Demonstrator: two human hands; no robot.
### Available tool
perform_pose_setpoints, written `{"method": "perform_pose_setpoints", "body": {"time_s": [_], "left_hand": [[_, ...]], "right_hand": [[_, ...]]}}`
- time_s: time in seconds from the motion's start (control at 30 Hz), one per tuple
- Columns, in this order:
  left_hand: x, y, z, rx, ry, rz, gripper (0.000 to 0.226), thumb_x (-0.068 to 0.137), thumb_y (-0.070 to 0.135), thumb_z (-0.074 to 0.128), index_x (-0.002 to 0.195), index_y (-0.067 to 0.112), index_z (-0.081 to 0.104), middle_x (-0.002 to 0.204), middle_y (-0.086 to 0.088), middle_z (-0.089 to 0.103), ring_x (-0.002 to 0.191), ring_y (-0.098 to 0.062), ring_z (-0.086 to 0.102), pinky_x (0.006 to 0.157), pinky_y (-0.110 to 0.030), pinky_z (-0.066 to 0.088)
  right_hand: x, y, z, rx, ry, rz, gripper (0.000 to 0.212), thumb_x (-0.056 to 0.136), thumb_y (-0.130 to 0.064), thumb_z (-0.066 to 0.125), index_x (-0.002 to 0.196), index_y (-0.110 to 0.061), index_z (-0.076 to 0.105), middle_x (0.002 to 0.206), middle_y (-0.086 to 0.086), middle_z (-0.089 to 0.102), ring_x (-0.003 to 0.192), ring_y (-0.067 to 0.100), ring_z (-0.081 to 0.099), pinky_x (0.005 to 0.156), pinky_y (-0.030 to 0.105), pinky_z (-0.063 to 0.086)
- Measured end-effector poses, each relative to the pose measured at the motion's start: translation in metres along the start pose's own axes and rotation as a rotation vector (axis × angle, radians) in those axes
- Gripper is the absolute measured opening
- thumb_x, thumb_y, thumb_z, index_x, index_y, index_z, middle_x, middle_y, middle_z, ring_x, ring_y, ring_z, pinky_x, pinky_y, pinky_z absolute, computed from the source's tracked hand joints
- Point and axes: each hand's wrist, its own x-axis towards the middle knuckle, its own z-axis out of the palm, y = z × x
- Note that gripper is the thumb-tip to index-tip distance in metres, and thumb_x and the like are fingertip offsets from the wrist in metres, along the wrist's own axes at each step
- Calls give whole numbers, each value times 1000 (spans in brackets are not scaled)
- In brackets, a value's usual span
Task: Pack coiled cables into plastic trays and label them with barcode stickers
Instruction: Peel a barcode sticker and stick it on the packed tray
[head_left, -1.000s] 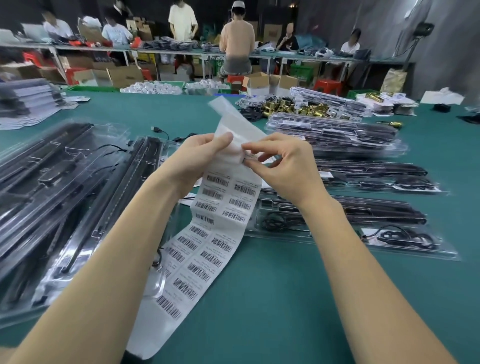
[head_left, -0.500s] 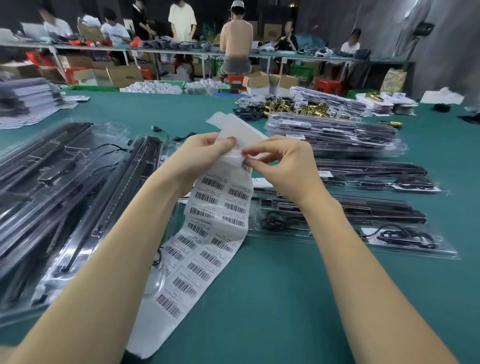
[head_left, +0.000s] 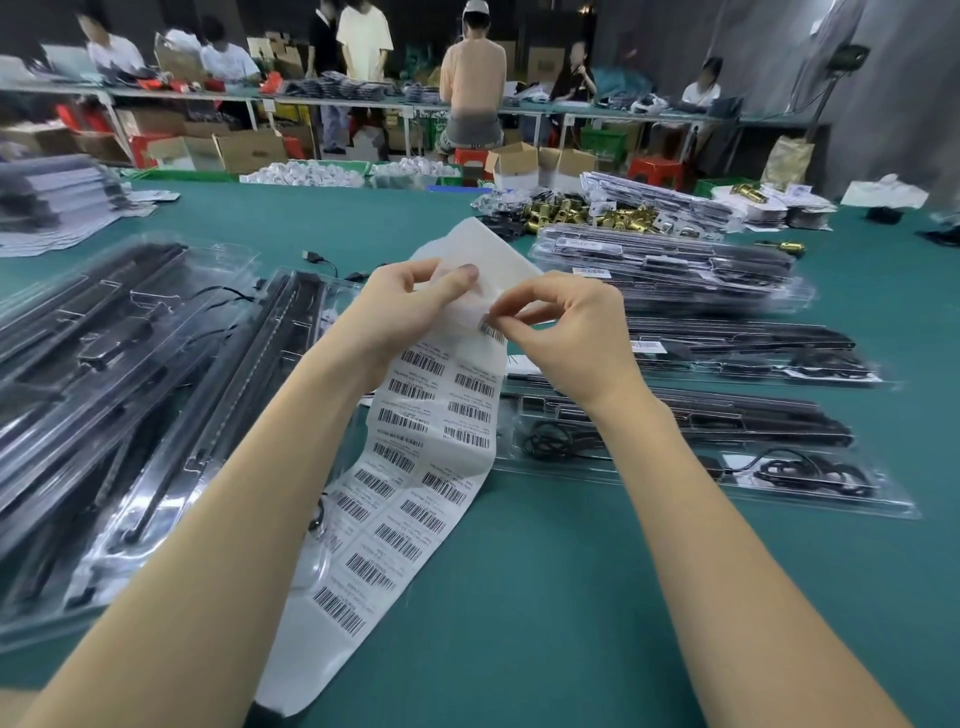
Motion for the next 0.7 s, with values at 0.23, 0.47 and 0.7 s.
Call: {"method": "perform_pose_setpoints", "body": {"time_s": [0.23,0.47,0.7], "left_hand": [[1,1,-1,-45,-9,12,25,94,41,65,100,18,73,87,-2,75,69,-21,69,64,-35,57],[3,-3,-5,-41,-25,-4,24,95,38,65,107,18,73,95,-5,78,77,-25,73,71,-43,60],[14,-31,-30,479,394,46,20,96,36,58,95,18,66,82,9,67,67,-6,59,58,-18,39]], "right_hand": [[1,-1,-3,-58,-27,-27,18,83,-26,80,100,-26,74,91,-13,71,73,2,70,67,24,58],[-3,-4,-4,-34,-24,-24,6,82,-21,80,88,-24,80,95,-11,71,73,7,71,71,38,60],[2,-7,-15,432,47,229,11,93,-5,64,91,-14,68,90,0,73,81,14,70,67,27,57]]}}
